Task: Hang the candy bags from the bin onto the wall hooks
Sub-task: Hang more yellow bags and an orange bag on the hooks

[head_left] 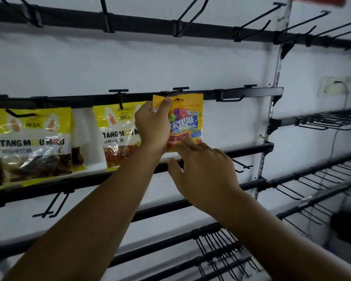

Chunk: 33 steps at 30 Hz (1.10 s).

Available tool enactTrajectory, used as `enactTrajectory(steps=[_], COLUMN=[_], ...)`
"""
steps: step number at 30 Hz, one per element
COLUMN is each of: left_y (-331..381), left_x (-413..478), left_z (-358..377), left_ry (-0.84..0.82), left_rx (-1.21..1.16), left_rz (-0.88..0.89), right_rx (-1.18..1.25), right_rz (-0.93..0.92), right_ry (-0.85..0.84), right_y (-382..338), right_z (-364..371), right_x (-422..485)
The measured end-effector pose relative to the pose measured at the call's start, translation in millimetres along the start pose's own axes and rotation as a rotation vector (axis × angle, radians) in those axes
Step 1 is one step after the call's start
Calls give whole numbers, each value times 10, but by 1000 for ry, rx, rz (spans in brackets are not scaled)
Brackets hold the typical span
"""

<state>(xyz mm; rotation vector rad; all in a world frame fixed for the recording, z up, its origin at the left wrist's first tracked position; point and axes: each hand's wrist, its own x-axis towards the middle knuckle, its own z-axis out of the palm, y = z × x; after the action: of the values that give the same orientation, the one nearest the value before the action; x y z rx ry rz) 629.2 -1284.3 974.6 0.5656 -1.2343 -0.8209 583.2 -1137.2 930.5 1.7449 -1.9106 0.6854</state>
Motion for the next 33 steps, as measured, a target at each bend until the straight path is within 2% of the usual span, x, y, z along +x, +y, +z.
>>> enactTrajectory(steps=[5,11,16,20,25,28,33], left_y=[-48,-95,-108,-66,92,127,152], left_x=[21,-40,0,80,72,176,332], left_z=[-13,1,29,-44,-112,-138,-82], left_ry=[32,40,89,95,61,30,-12], left_rx=[109,240,327,575,998,1213,1467], left_rz=[113,228,154,236,350,481,564], right_rx=[-30,-3,57,82,114,139,153], right_rz=[18,-21,-82,-129,-169,-192,-210], right_ry=[-58,-28,-10,-32,-55,-55,-47], right_y=[63,169,259,383,477,472,476], right_z=[87,170,153,173,249,268,302], right_x=[7,92,145,224,303,345,363])
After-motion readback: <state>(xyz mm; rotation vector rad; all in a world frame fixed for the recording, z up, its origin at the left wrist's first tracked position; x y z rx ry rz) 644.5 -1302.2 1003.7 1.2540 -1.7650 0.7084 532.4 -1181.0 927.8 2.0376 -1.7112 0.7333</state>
